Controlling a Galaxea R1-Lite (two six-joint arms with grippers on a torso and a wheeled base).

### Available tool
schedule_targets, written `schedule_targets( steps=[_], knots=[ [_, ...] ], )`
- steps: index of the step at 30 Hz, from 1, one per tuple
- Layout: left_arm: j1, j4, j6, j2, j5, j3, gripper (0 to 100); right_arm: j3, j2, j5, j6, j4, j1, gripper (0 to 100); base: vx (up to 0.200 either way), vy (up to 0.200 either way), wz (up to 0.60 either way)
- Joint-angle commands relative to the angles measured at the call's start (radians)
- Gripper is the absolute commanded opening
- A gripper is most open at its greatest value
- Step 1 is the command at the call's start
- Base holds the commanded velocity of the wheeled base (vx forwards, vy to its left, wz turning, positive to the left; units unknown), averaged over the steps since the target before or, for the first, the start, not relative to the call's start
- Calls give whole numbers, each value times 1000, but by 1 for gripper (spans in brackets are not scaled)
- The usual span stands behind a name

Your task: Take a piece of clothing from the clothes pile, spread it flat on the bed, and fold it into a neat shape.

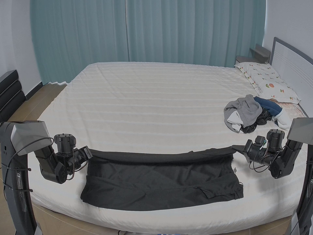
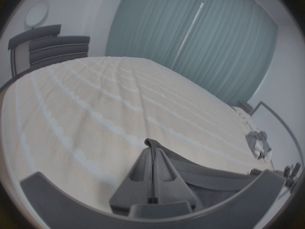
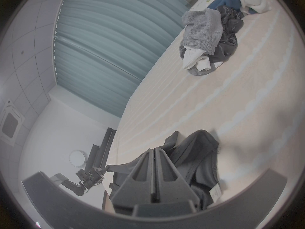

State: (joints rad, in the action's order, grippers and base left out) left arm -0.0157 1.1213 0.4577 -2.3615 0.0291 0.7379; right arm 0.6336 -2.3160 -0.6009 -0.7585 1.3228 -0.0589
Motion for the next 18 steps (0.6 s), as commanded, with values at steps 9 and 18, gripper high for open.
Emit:
schedule_targets(
  steps=[9,18],
  knots=[
    [-18,26,-220,28,-5,-181,0,-88,36,-10,337,-198,-16,0,0,0,0],
    [-21,23,-315,25,-6,-244,0,-98,30,-8,427,-258,-18,0,0,0,0]
  ],
)
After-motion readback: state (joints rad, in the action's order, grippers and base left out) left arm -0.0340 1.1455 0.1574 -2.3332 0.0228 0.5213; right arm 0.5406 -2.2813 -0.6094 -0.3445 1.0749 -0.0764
